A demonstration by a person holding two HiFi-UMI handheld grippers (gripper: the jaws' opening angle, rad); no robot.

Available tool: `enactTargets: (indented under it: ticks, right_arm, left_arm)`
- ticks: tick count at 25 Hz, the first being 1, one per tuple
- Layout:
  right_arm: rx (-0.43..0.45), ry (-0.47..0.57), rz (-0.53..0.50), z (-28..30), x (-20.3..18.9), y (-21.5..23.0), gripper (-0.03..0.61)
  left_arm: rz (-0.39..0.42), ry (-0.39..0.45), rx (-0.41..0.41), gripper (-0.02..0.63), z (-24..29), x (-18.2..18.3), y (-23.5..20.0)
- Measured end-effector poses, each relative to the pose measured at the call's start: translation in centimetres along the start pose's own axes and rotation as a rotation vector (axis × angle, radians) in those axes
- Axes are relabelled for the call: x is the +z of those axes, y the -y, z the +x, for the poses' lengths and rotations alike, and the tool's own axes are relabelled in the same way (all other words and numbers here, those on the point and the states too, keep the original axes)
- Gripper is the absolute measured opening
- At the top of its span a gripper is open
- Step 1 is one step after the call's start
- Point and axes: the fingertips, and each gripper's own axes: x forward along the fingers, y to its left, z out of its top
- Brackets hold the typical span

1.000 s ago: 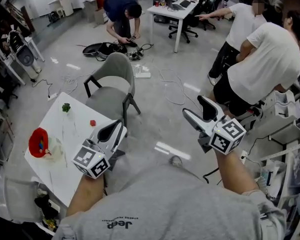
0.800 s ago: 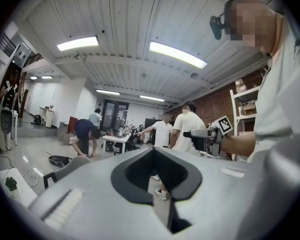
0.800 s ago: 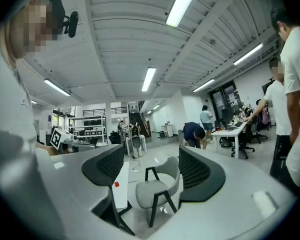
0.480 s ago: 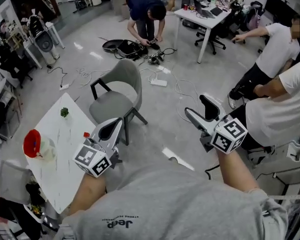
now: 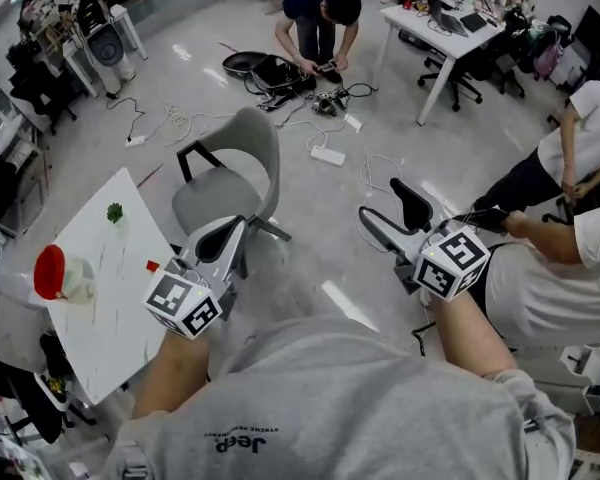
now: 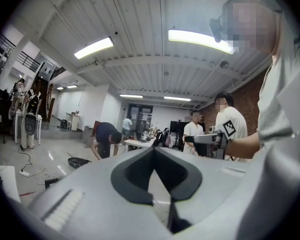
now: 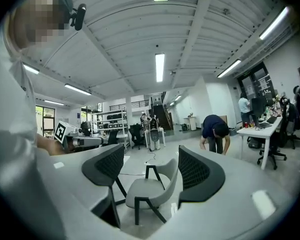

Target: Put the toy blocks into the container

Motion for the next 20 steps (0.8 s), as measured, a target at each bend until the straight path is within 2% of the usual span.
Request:
enactTargets:
  ticks: [5,12,15,20]
  right_arm:
    - [-0.008,-0.010,0.007,2.5,-1.3,0.9,0.325]
    - [-0.042,-0.057,-0.011,5.1,-1.3,-1.5,0.325]
    - [0.016,-0.098,-0.032,7.5,-1.8,-3.4,0.325]
    - [0.188,-0.163,-0.088,14.6,-4.3,-9.4,0.325]
  left_arm:
    - [-0.017,-0.015,-0.035,0.051,1.8,-1.1,-2.1]
    - [-0.029,-0.014,-0.111,0.051,1.6,-0.7,-4.8]
    - [-0.018,-0.001,-0.088,0.051,0.5,-0.2,-6.3]
    - [-0.034,0.008,0.030,0.051,-5.4,-1.7,-11.0]
